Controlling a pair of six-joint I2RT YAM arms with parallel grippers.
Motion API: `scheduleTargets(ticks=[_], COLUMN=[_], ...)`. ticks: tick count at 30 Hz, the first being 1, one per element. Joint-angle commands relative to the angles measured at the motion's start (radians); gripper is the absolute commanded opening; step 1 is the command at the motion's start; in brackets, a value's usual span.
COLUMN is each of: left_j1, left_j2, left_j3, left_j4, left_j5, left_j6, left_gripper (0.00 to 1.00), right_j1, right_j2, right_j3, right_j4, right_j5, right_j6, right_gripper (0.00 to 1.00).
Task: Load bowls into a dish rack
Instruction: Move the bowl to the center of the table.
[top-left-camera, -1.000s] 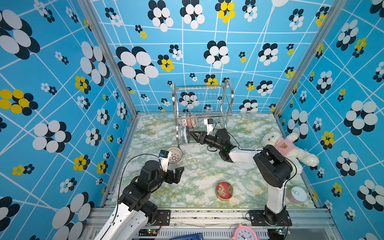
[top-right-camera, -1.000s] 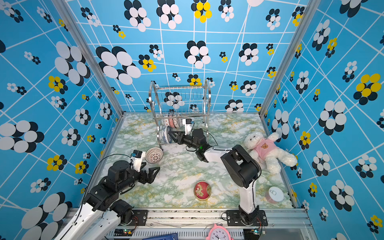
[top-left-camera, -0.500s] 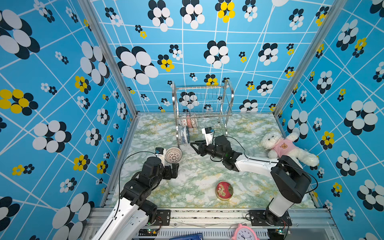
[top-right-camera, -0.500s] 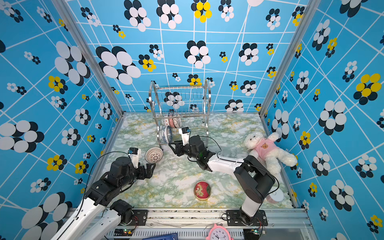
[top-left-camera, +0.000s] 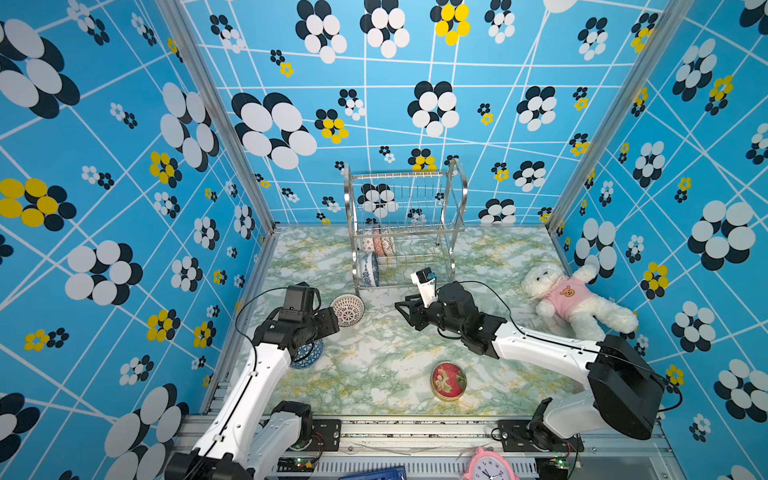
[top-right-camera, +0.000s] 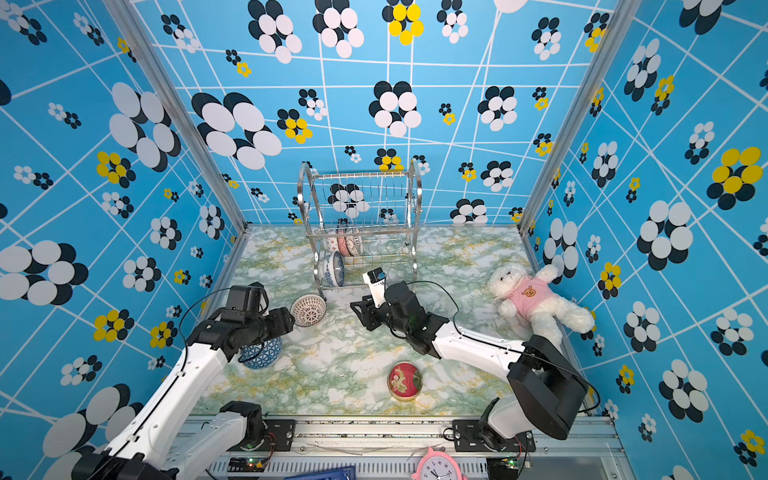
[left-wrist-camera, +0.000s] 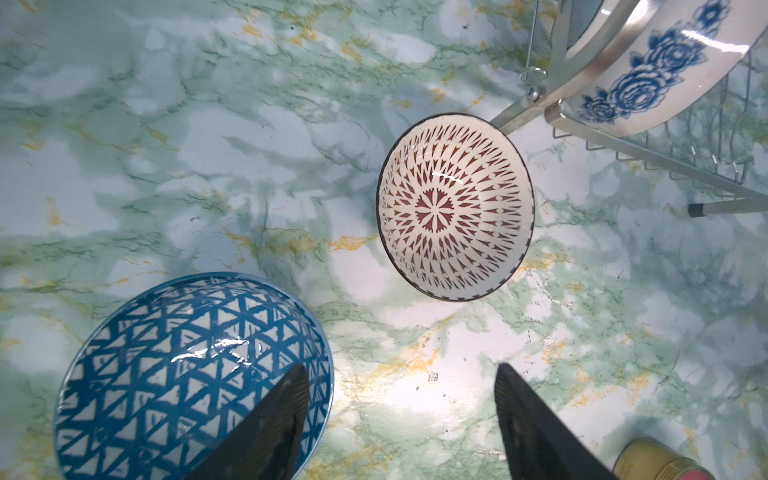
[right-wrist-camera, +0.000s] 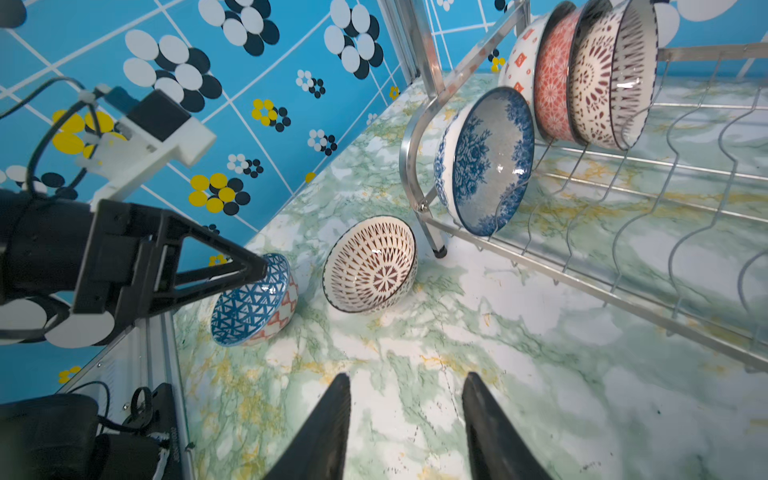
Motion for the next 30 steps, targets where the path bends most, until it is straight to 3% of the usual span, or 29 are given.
scheduleTargets(ticks=[1, 14, 30], left_j1=[0.014, 0.024, 0.012], left_j2=[0.064, 0.354, 0.438], left_j3=[0.06, 0.172, 0.118], left_j4=[-0.008, 0.003, 0.109], left_j5=[0.022, 0.009, -0.021], left_j6=[0.018, 0.008, -0.03], left_gripper=[0.67, 0.58, 0.44], right_j1=[0.004, 0.007, 0.006], right_j2=[-0.035, -0.133, -0.136], right_j3=[-0.03, -0.098, -0.112], right_j4=[-0.029, -0.038, -0.026], right_j5=[-0.002, -0.008, -0.013], right_j6=[-0.014, -0.012, -0.011], right_gripper=[0.46, 0.46, 0.46])
